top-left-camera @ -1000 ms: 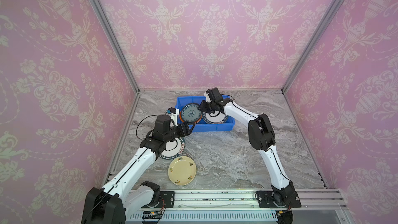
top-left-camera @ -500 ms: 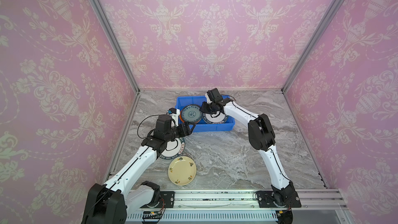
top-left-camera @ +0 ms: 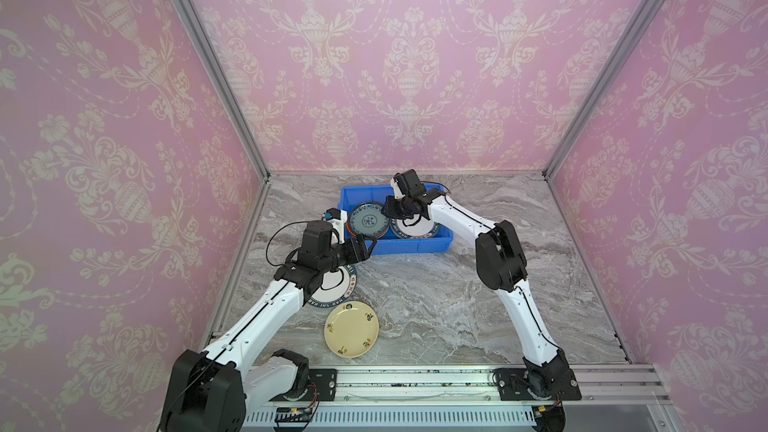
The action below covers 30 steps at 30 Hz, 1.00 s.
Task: Place the plates into the plastic bin on the countertop
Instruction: 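Lower the blue floral plate onto the orange plate in the bin with the right gripper, then release the floral plate and move the right gripper toward the cream plate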
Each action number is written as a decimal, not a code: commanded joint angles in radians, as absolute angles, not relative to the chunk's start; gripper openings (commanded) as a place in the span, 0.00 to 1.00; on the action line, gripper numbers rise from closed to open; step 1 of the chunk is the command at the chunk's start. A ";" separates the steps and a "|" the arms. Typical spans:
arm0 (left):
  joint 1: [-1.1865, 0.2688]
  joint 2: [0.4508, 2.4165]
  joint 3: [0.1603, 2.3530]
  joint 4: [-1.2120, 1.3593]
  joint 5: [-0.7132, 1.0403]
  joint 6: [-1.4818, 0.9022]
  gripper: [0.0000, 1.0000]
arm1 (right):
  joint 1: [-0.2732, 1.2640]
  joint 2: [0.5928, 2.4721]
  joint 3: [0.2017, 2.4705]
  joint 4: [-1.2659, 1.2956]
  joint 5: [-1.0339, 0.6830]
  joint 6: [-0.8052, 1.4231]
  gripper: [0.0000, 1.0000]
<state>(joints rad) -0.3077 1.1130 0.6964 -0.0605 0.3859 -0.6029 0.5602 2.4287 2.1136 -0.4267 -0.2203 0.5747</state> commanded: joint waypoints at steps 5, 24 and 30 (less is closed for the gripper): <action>-0.301 1.119 0.682 -0.064 0.364 -0.565 0.77 | 0.568 2.481 2.146 -0.434 -0.254 0.569 0.27; -0.301 1.101 0.693 -0.076 0.356 -0.543 0.78 | 0.575 2.371 2.092 -0.257 -0.411 0.627 0.26; -0.301 1.089 0.692 -0.093 0.371 -0.538 0.78 | 0.577 2.093 1.771 -0.009 -0.553 0.699 0.26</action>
